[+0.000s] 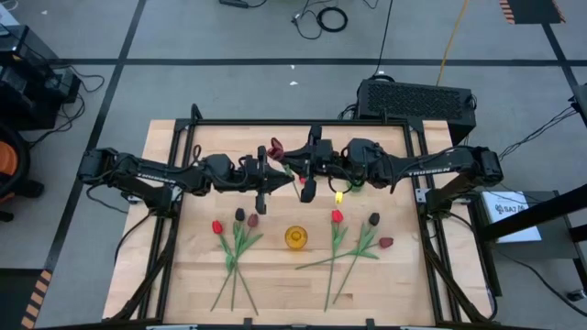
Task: Sort flowers into vase by color
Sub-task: Put the top dark red flower into the transparent vase
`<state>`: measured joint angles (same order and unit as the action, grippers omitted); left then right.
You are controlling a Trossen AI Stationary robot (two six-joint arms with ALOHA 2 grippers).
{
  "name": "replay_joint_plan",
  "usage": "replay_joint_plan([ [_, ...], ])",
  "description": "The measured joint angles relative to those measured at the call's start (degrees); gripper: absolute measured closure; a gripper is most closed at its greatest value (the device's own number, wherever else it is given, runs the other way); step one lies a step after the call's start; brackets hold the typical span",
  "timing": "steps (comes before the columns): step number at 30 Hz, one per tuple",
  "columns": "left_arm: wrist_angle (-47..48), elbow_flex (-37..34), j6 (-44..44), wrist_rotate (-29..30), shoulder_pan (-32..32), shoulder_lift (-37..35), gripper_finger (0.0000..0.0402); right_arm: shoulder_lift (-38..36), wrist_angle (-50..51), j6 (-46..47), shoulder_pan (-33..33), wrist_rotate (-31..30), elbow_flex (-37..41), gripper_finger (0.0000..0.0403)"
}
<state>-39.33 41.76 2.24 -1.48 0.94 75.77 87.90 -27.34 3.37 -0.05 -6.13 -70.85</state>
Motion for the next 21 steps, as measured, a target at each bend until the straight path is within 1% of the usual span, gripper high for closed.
replay_joint_plan([
  [4, 1.5, 0.0, 0.0, -2.1, 1.1, -0.3, 0.0384, -0.2, 3.8, 2.6, -0.1, 0.0, 0.0, 0.0340],
  [8, 7.1, 0.0, 0.1, -4.2, 2.5, -3.5, 0.0389, -2.3, 10.6, 3.5, -0.2, -0.1, 0.0, 0.0284],
  [12, 13.2, 0.0, 0.3, -4.3, 3.3, -9.2, 0.0396, -5.9, 16.8, 4.4, -0.2, -0.1, 0.0, 0.0229],
  [15, 18.6, 0.0, -0.9, -4.0, 3.3, -13.9, 0.0396, -9.0, 23.3, 4.3, -0.2, -0.1, 0.0, 0.0195],
  [18, 23.7, 0.0, -1.2, -4.0, 3.2, -19.2, 0.0397, -12.5, 32.6, 4.8, -0.2, -0.1, 0.0, 0.0173],
  [21, 28.2, -0.5, -2.4, -3.7, 3.2, -24.2, 0.0397, -14.1, 42.3, 7.7, 0.6, -0.2, 0.4, 0.0164],
])
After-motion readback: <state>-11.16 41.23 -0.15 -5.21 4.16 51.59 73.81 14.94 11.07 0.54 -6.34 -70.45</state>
